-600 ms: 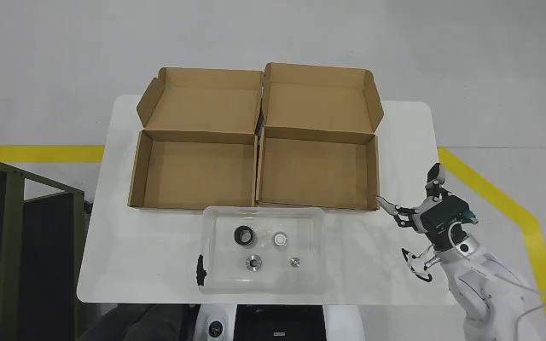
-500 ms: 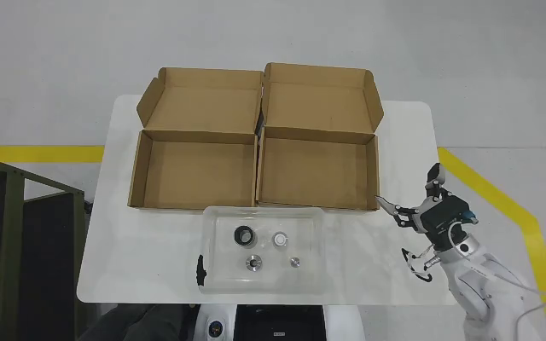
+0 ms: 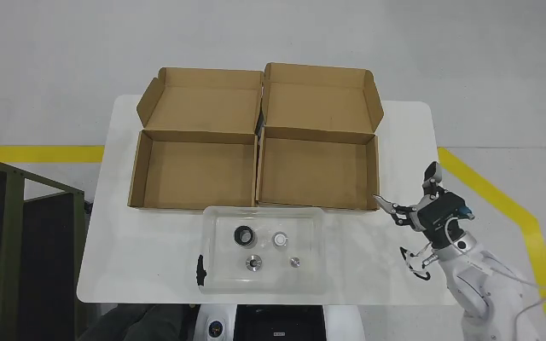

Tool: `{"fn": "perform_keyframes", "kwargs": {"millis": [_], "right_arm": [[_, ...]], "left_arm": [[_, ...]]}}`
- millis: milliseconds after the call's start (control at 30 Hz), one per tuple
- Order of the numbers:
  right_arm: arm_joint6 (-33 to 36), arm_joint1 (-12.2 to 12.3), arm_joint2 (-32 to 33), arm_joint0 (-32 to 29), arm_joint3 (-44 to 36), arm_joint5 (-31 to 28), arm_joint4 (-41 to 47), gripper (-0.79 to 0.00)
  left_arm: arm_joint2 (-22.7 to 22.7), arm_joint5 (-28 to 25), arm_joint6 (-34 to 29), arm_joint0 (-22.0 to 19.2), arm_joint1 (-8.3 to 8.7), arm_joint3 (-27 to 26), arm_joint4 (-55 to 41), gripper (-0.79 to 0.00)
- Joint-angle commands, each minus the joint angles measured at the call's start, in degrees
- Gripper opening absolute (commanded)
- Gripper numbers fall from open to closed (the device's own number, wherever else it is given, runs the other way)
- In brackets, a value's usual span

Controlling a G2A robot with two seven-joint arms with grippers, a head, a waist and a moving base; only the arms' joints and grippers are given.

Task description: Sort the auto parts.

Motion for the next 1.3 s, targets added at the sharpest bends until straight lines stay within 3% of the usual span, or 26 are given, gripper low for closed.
{"fn": "perform_keyframes", "kwargs": {"millis": [0, 300, 633, 1267], "right_arm": [[1.40, 0.18, -0.64, 0.48, -0.38, -2.26, 0.13, 0.000], [11.55, 1.19, -5.61, 5.49, -1.33, -13.95, 3.07, 0.000], [21.69, 1.96, -13.91, 11.21, -4.03, -21.00, 5.57, 0.000], [37.48, 2.61, -30.14, 20.15, -2.77, -22.85, 11.33, 0.000]], "left_arm": [[0.00, 0.00, 0.00, 0.00, 0.00, 0.00, 0.00, 0.000], [0.00, 0.00, 0.00, 0.00, 0.00, 0.00, 0.00, 0.000], [0.00, 0.00, 0.00, 0.00, 0.00, 0.00, 0.00, 0.000], [0.00, 0.00, 0.00, 0.00, 0.00, 0.00, 0.00, 0.000]]}}
